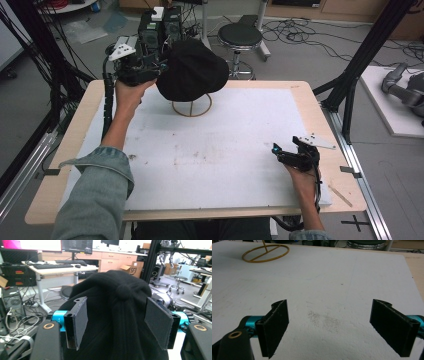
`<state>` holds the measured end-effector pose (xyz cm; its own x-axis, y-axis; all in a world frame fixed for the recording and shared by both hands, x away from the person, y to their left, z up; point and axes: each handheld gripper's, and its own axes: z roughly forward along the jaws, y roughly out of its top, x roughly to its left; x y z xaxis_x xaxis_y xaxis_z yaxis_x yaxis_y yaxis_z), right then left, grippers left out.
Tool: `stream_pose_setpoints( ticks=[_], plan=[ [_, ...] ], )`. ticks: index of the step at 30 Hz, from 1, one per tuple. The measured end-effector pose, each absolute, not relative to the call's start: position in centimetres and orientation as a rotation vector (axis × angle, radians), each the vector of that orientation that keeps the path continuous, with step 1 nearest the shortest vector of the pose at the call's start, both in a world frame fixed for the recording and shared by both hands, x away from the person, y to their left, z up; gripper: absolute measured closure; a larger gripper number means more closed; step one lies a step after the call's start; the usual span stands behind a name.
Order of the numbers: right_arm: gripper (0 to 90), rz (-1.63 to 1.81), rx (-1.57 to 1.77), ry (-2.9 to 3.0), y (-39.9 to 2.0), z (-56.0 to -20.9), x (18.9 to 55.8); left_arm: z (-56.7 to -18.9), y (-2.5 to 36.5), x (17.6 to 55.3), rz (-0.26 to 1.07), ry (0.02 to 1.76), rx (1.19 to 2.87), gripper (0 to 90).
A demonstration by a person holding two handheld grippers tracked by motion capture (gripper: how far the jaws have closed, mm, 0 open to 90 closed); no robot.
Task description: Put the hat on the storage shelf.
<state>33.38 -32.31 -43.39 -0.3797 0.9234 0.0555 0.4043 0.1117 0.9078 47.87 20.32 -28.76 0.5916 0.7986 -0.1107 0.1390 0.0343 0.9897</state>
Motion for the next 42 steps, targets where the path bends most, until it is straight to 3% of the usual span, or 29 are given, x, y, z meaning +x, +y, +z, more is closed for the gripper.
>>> stream_pose_setpoints(
  ticks=[14, 42],
  plan=[
    [15.3, 1.264, 1.302, 1.831, -32.0, -43.2, 33.7, -31.1, 25.6, 42.6, 0.667, 0.883, 1.499, 31.3],
    [15.3, 1.268, 1.286, 1.833, -31.0, -42.9, 34.0, -37.8, 29.0, 33.1, 0.769, 0.949, 1.559, 27.3]
  ],
)
